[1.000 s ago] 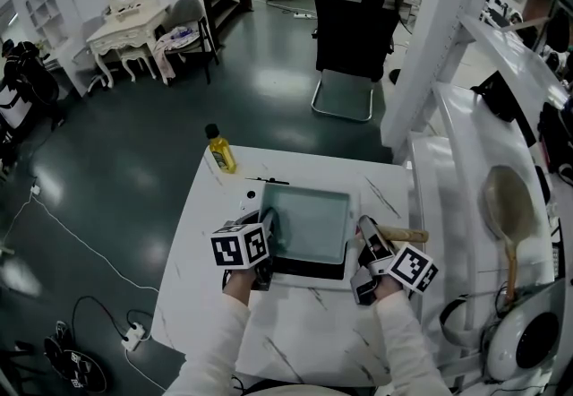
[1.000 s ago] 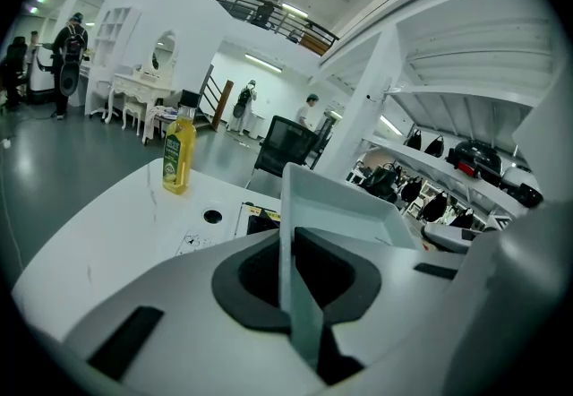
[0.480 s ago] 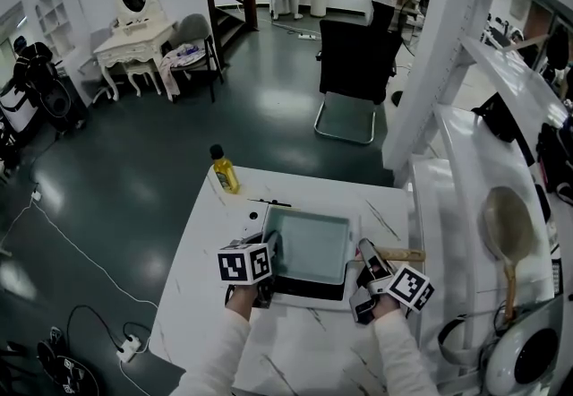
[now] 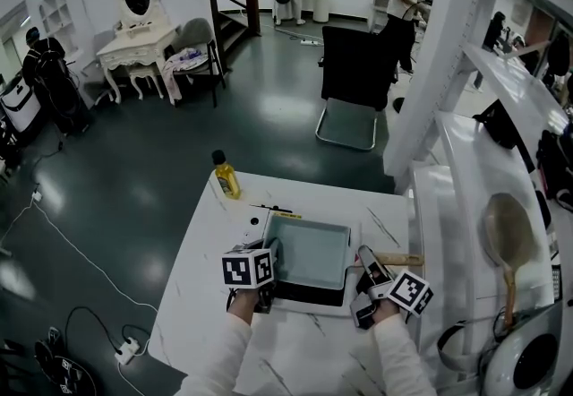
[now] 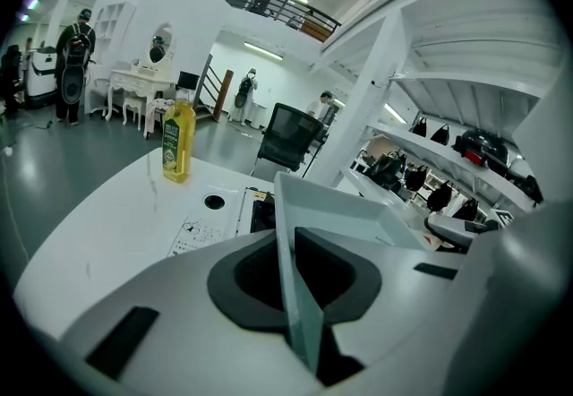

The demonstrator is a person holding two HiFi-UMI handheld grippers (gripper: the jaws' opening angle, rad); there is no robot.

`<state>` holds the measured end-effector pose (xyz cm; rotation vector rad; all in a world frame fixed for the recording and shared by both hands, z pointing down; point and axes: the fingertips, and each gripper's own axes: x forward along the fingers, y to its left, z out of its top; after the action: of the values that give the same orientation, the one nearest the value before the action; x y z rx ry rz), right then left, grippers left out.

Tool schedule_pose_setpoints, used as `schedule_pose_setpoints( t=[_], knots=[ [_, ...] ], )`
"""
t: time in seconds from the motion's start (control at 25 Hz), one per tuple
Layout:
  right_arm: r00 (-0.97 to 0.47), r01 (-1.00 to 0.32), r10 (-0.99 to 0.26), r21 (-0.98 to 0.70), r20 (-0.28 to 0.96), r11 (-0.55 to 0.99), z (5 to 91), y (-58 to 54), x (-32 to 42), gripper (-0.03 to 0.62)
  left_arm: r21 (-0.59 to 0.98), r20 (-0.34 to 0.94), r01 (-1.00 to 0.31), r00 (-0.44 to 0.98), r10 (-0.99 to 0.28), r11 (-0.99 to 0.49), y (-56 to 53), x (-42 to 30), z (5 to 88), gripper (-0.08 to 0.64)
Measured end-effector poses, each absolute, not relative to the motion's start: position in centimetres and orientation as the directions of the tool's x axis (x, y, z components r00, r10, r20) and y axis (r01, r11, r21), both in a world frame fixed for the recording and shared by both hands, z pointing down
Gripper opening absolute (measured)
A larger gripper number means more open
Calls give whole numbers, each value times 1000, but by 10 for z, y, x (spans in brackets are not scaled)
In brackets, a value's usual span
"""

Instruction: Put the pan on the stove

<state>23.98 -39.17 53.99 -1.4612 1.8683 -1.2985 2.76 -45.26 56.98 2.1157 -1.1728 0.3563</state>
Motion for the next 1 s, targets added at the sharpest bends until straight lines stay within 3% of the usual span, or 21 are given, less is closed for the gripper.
schedule_pose_setpoints(
  t=[0.2, 0.64, 1.0],
  knots=[
    [-355, -503, -915, -864, 193, 13, 540, -393, 240, 160, 424, 530, -831, 550, -645, -361, -453, 27, 569, 38],
    [-356, -584, -905, -811, 234, 20, 541, -386, 242, 193, 422, 493, -839, 531, -689, -344, -451, 10, 556, 137],
    [-332, -597, -908, -802, 256, -8, 542, -362, 247, 201, 411, 423, -853, 491, -762, -322, -439, -13, 533, 141]
  ],
)
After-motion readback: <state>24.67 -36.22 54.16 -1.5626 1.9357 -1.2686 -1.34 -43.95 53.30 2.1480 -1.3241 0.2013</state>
